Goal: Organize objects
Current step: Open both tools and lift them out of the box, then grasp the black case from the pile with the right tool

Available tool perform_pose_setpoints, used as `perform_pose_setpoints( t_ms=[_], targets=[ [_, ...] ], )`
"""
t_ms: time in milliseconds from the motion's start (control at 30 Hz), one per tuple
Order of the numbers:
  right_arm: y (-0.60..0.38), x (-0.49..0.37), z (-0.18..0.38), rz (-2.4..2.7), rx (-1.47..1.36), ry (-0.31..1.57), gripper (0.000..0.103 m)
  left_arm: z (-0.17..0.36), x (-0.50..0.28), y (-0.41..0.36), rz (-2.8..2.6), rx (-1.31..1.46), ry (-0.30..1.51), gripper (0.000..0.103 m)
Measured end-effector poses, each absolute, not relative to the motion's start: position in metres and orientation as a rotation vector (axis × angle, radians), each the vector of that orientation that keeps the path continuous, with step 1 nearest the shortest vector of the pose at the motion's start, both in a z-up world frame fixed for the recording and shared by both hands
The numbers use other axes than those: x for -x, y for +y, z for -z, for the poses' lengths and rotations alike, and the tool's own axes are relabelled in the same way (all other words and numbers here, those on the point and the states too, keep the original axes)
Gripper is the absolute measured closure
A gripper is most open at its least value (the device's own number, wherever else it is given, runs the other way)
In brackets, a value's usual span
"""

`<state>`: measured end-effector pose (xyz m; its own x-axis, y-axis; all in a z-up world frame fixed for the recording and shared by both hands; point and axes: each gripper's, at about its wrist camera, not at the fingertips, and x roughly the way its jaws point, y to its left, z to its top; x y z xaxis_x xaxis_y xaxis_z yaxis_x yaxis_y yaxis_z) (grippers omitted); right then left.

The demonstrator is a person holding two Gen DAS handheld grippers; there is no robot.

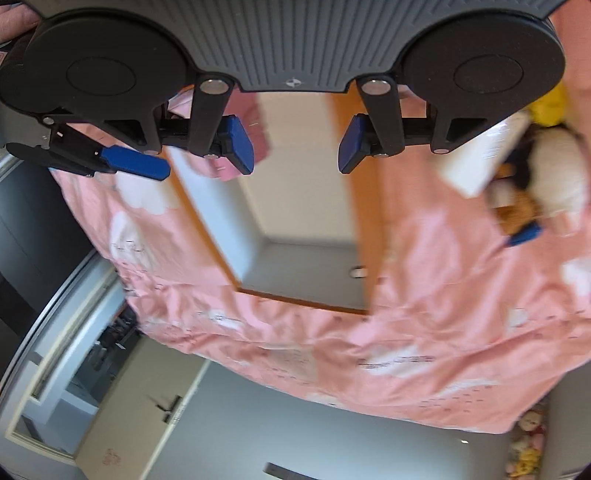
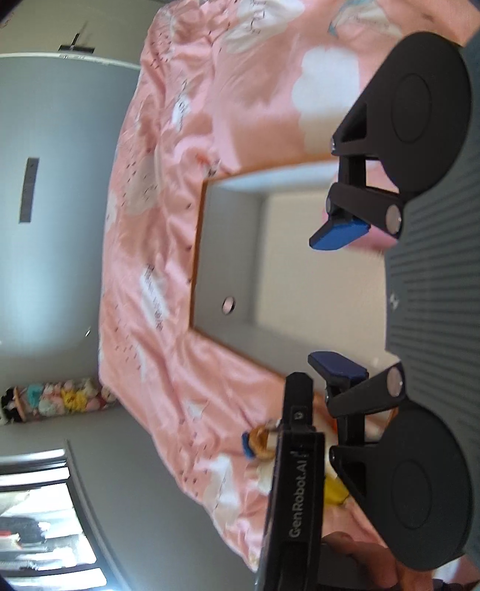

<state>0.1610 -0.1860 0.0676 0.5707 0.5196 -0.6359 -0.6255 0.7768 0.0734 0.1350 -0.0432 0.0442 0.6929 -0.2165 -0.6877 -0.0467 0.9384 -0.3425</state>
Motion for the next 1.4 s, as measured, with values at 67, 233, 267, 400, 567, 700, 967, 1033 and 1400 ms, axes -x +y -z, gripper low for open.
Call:
perform_pose_setpoints(
  t_ms=[67,233,267,400,567,700,967,1033,1400],
  targets=[
    [-0.168,-0.15,-0.065,-0.709,0.153,0.683,0.04,-0.045,-0.123,-0.026,0.057,0.355,0.811,0.044],
    [-0.128,-0.119,-0.051,-0.781,0.138,0.7,0.04,-0.036,-0.1,0.012,-0.034,0.361,0.858,0.044],
    [-0.121,-0.114,-0.048,-0.787,0.137,0.71,0.04,-0.034,-0.097,0.017,-0.045,0.364,0.865,0.044],
    [-0.104,-0.098,-0.029,-0.8,0.111,0.782,0.039,-0.018,-0.086,0.035,-0.078,0.365,0.906,0.046],
    [-0.096,-0.078,-0.021,-0.718,0.185,0.71,0.043,-0.002,-0.076,0.044,-0.045,0.357,0.943,0.051],
    [-0.099,-0.072,-0.02,-0.713,0.191,0.719,0.063,0.003,-0.072,0.039,-0.022,0.278,0.943,0.056],
    [-0.092,-0.091,0.03,-0.707,0.128,0.989,0.063,0.011,-0.07,0.036,0.009,0.215,0.957,0.057],
    [-0.09,-0.098,0.047,-0.699,0.084,1.053,0.063,0.013,-0.07,0.038,-0.002,0.212,0.971,0.057],
    [-0.119,-0.121,0.076,-0.549,-0.153,1.152,0.06,0.015,-0.073,0.022,0.098,0.159,0.987,0.06]
  ],
)
